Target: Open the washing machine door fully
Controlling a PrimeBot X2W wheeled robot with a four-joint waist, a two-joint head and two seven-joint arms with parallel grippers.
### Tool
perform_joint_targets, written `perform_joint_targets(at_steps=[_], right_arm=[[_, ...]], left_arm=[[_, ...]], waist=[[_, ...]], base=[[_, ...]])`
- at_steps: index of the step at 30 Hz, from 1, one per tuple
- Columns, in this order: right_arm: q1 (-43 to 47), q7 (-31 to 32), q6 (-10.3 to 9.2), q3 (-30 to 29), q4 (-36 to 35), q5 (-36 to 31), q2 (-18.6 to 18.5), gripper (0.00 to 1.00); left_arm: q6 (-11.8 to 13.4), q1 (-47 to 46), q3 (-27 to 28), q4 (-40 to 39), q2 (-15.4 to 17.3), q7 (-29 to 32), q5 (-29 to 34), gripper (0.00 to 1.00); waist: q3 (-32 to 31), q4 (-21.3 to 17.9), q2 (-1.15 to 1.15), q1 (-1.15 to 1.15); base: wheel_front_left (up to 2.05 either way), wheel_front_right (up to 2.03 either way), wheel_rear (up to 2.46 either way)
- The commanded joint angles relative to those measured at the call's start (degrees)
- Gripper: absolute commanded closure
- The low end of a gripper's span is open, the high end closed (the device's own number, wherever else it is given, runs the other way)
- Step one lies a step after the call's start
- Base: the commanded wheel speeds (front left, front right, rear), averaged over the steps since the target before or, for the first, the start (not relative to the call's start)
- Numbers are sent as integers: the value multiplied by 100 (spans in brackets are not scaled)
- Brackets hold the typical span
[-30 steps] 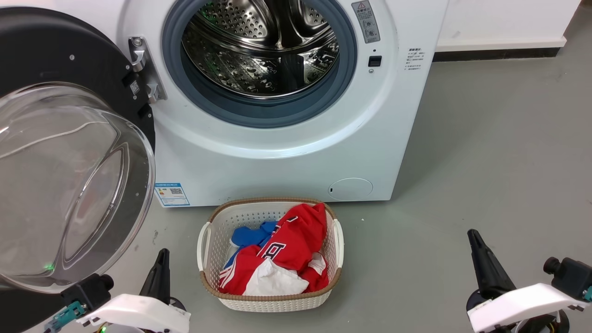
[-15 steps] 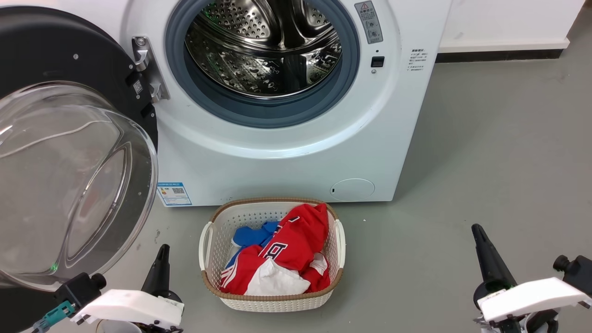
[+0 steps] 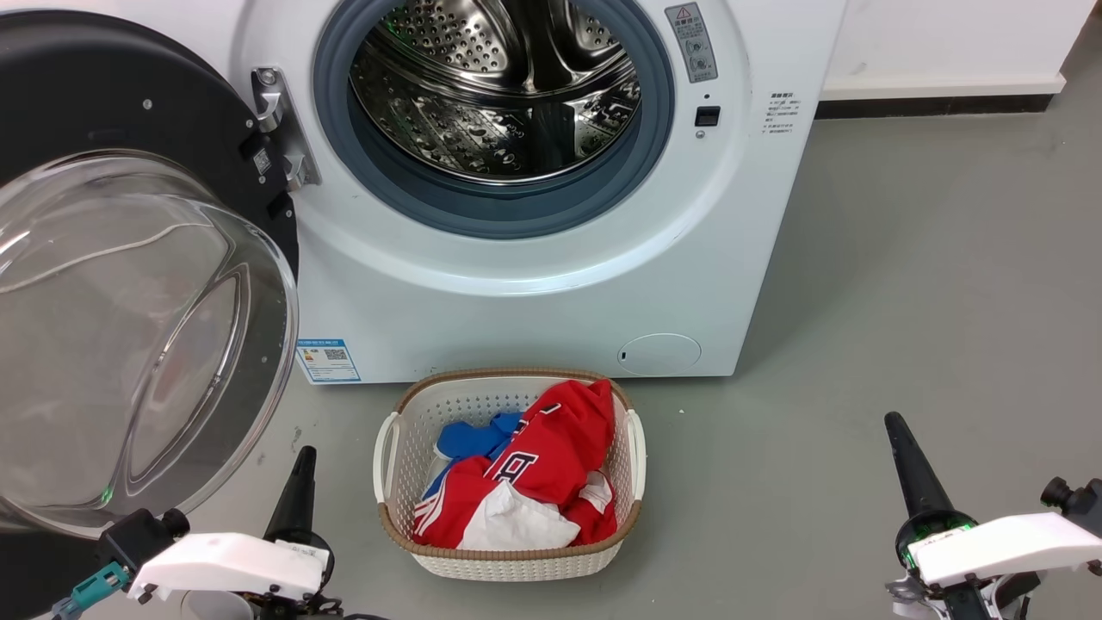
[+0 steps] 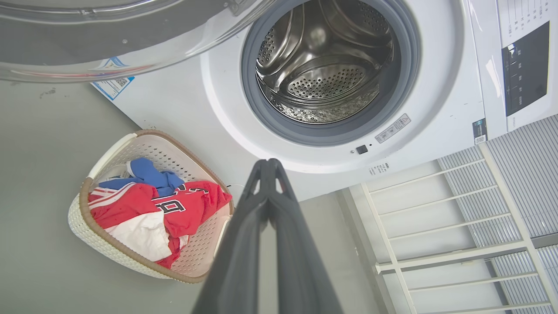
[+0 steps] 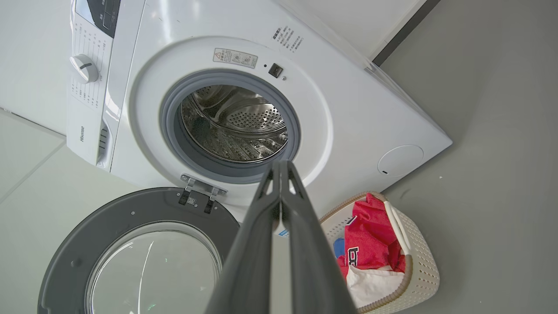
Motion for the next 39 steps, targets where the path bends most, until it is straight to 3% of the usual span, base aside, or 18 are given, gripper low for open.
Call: perform_joint_targets(at_steps=[1,39], right_arm=[[-146,17,1,-21,-10,167,-42,100],[-416,252,1,-225,391,2253,-17,100]], left_arm=[[-47,-147,53,-24,-1,32,-136,100],[-399,-391,449,242,-276,422,-1911,100]], waist=[[-1,3,0,0],[-25,98,0,0]], base=[[0,0,0],[0,0,0]])
